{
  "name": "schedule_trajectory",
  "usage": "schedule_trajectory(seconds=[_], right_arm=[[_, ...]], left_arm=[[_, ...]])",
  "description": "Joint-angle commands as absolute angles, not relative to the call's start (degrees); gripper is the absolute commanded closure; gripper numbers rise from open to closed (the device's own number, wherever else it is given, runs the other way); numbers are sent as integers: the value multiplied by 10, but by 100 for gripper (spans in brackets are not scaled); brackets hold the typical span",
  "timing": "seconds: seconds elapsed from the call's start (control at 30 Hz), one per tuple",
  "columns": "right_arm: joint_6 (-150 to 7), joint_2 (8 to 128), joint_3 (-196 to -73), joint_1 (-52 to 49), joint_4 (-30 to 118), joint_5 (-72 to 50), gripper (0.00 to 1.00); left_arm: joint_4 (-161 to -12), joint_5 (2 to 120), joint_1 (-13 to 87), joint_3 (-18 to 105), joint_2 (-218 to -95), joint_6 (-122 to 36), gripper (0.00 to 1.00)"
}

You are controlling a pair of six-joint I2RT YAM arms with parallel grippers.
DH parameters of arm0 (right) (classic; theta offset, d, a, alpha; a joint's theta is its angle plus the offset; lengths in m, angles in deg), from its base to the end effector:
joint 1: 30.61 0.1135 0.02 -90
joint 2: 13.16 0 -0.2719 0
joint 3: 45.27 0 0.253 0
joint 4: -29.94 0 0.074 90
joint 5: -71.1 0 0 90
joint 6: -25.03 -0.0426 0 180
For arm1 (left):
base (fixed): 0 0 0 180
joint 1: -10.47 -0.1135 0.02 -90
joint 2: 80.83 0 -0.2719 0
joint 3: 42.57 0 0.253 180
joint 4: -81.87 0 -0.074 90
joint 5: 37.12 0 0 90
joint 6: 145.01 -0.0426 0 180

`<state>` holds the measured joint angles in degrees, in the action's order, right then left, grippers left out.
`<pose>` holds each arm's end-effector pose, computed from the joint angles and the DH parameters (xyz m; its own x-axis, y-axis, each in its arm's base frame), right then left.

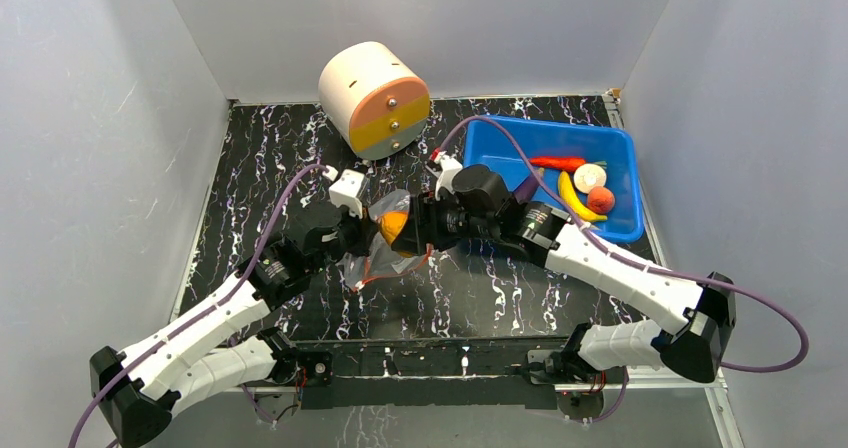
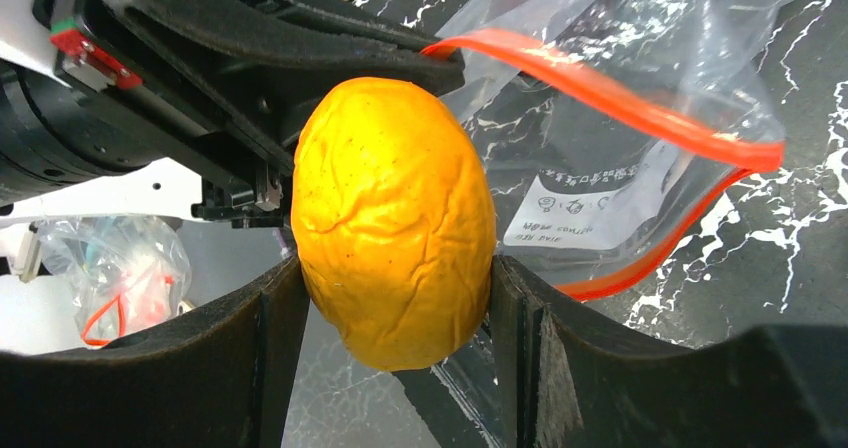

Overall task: Place the food in the zip-top bag and seal the zipper
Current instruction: Place the fake fruit in the zipper food storage bag.

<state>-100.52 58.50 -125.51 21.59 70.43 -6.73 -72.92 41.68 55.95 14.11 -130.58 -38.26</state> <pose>0.1662 0.2289 0.3482 -0.7764 -0.0737 -0.6259 -0.5293 0.6152 0.5842 0.1499 -0.1407 0.3152 -0.3749 -0.0220 -0.9268 0.4825 0.8490 -0.2153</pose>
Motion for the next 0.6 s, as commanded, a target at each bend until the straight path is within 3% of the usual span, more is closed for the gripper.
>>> schedule_trajectory(seconds=[0.0,0.57], right_arm=[[-1006,581,-1246,231,675,-66,58],[-1022,659,-1271,234,732,-141,54]], left_arm=[[-751,424,557,148,-1293,-370,100],[-731,457,557,174,-1274,-368,100]])
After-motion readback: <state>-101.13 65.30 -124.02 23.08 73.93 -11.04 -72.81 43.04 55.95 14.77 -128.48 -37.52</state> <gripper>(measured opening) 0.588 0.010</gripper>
